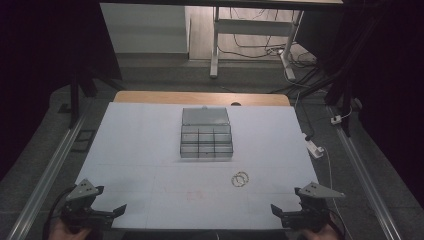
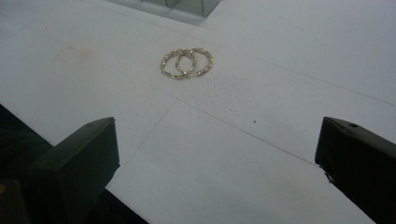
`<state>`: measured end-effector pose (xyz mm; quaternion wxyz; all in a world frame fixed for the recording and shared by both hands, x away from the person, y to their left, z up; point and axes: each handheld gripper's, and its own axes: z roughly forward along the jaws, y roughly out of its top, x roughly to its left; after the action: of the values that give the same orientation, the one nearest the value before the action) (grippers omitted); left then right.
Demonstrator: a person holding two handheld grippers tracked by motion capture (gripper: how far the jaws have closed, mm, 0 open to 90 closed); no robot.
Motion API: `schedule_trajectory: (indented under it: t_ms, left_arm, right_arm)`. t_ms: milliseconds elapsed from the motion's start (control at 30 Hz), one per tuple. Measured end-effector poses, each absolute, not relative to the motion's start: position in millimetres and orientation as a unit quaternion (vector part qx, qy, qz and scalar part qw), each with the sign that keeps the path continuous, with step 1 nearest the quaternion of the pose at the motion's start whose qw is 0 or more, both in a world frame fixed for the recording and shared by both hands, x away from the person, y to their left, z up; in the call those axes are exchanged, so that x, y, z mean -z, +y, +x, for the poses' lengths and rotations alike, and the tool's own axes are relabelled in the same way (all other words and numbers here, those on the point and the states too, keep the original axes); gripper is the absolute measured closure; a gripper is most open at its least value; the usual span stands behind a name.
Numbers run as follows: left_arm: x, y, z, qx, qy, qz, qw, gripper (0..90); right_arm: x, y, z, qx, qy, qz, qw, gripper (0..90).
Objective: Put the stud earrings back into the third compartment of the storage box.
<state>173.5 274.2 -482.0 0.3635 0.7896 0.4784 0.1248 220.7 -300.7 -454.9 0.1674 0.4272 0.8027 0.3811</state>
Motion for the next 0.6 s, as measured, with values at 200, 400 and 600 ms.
schedule_trajectory:
  t_ms: [200, 400, 600]
  left_arm:
    - [482.3, 276.3, 172.9, -0.116, 0.473, 0.790, 0.372, 0.4]
    - [481.9, 275.6, 172.3, -0.115, 0.468, 0.793, 0.372, 0.4]
    - [482.2, 275.5, 172.6, -0.113, 0.467, 0.794, 0.373, 0.4]
  right_arm:
    - [455.6, -298.2, 222.6, -0.374, 0.810, 0.421, 0.162, 0.0]
    - [456.1, -297.4, 223.6, -0.370, 0.813, 0.421, 0.160, 0.0]
    - [456.1, -297.4, 224.3, -0.367, 0.813, 0.424, 0.157, 0.0]
